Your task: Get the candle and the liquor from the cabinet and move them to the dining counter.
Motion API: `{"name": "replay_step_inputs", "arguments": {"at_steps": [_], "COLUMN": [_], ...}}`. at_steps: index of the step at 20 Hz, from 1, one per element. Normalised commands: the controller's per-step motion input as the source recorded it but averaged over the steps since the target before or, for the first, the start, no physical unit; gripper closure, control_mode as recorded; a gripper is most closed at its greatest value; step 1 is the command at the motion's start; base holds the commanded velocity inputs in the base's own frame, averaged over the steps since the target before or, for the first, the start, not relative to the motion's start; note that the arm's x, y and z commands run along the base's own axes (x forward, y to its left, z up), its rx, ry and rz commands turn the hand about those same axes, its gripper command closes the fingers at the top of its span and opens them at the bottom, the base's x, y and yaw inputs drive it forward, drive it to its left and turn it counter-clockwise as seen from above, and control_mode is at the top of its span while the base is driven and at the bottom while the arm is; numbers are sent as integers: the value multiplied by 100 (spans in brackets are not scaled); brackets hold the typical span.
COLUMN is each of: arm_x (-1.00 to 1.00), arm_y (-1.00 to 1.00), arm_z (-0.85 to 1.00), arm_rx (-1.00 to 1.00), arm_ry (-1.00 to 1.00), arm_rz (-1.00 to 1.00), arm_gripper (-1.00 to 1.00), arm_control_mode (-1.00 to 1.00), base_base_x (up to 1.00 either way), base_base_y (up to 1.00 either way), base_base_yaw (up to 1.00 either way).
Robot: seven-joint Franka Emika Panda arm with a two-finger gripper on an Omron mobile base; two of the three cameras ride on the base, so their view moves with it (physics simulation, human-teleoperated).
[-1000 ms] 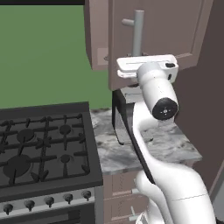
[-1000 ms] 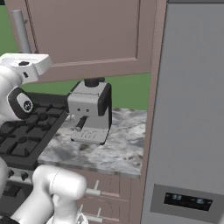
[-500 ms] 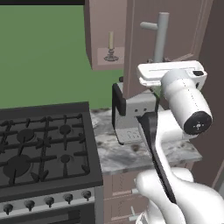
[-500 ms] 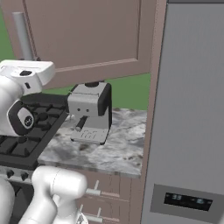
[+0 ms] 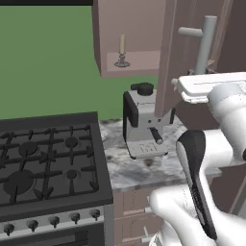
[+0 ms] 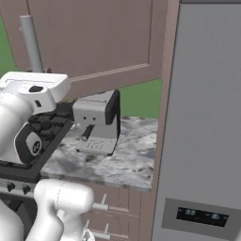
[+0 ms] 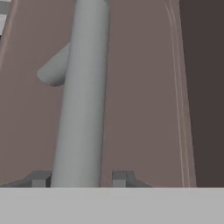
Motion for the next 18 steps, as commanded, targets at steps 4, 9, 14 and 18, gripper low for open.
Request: {"name": "replay_step_inputs", "arguments": {"at_steps": [4,9,14,18], "arm_x": [-16,-8,-3,-5], "arm_y": [-64,-59,-57,-58], "arm_z": [0,0,0,0], "arm_rx": [0,0,0,0], "arm_ry": [0,0,0,0], "arm_rz": [0,0,0,0], "arm_gripper": [100,100,100,100], "arm_control_mode": [-100,-100,-100,-100], "base_base_x": [0,0,0,0], "base_base_y": [0,0,0,0], "base_base_yaw": [0,0,0,0]}}
